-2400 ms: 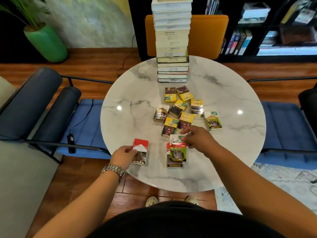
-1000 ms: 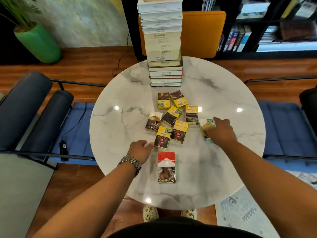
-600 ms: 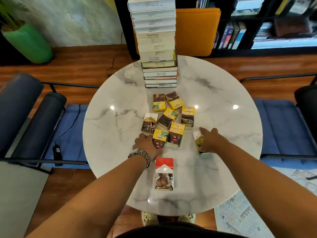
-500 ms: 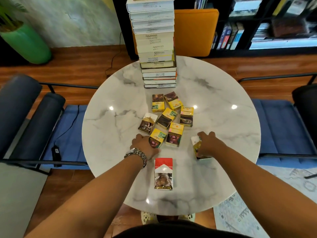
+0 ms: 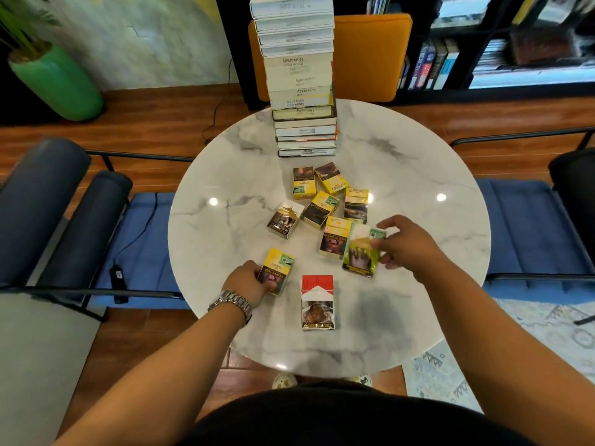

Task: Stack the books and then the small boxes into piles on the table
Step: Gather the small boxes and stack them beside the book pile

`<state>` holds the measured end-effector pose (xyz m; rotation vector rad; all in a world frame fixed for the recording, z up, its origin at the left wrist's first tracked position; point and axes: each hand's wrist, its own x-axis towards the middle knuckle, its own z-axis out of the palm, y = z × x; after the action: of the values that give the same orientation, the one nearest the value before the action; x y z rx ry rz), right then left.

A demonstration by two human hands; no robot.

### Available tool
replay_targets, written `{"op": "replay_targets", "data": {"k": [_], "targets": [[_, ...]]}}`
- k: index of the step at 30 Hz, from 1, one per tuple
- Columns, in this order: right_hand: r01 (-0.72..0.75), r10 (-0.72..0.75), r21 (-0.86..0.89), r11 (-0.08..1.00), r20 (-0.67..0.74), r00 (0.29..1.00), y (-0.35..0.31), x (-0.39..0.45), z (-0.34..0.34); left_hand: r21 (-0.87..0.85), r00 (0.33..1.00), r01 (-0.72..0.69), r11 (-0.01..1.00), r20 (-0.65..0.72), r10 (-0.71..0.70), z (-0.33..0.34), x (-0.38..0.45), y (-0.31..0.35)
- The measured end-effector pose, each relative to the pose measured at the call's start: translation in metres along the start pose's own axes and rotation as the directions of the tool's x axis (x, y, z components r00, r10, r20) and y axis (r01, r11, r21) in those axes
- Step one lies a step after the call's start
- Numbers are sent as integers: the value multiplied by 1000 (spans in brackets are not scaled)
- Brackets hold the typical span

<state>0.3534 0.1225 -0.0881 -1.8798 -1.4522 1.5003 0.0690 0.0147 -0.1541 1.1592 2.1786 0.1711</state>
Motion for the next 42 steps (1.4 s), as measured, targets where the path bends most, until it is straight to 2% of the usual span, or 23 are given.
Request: {"op": "replay_targets", "data": {"k": [2, 5, 9, 18, 21, 23, 26, 29, 38, 42], "targets": [[4, -17, 99, 995, 135, 991, -14, -18, 5, -35, 1000, 18, 999, -2, -18, 3, -6, -7], [32, -50, 63, 997, 305, 951, -20, -43, 25, -97, 999, 44, 994, -2, -44, 3, -15, -15], [39, -19, -46, 998, 377, 926, -14, -53, 50, -210, 998, 53, 976, -17, -58, -3, -26, -22], [24, 24, -146, 989, 316, 948, -1, -51, 66, -503, 998, -27, 864, -68, -8, -27, -63, -18], [74, -39, -181, 981, 194, 980, -6, -62, 63, -590, 998, -67, 805, -49, 47, -31, -85, 0], [117, -102, -113, 987, 134, 986, -10, -74, 58, -615, 994, -101, 782, -36, 100, -32, -100, 10], [98, -113, 78, 992, 232, 966, -14, -94, 56, -615, 985, -141, 776, -12, 170, -30, -117, 24], [75, -108, 134, 988, 258, 960, -10, -102, 59, -562, 977, -176, 808, -1, 212, -21, -126, 36], [-12, 13, -7, 1000, 166, 986, 8, -95, 66, -328, 973, -220, 918, -14, 229, -4, -127, 42], [-23, 34, -70, 997, 150, 988, 15, -94, 70, -352, 986, -154, 923, 3, 166, 1, -125, 40]]}}
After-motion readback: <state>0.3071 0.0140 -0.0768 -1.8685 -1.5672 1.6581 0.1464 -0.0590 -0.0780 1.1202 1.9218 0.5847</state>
